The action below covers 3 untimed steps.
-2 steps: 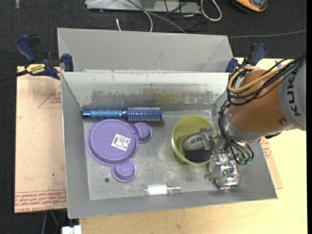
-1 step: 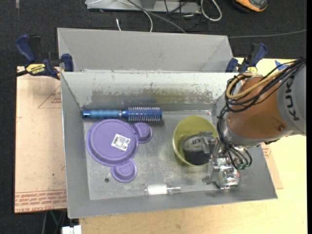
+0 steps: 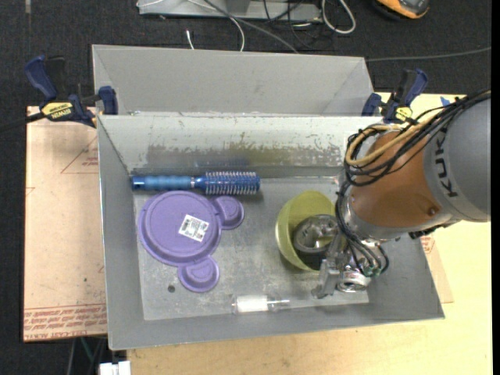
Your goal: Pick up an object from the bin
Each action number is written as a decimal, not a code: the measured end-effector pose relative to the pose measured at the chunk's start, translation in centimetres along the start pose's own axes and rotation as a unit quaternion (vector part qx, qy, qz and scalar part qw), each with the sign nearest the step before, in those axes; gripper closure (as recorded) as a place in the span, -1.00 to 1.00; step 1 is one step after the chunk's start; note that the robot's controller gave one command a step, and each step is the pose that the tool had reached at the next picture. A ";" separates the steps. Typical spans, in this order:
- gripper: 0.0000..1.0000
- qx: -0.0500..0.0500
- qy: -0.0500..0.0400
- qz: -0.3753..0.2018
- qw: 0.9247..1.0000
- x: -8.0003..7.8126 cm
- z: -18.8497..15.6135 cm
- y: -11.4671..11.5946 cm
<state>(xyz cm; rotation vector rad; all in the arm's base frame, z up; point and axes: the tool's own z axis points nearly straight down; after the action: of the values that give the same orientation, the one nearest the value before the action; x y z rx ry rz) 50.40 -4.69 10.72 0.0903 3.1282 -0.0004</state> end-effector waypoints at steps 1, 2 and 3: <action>1.00 0.001 -0.005 0.010 1.000 -1.8 1.5 1.7; 1.00 0.001 -0.005 0.010 1.000 -1.8 1.5 1.7; 1.00 0.001 -0.001 -0.044 0.999 2.6 0.3 1.7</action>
Offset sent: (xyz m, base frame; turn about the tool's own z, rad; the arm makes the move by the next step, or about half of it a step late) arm 0.0000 0.0000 0.0000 0.0000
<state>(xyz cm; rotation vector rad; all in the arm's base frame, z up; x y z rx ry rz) 47.86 -2.81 10.43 -0.0485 3.1266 -0.0051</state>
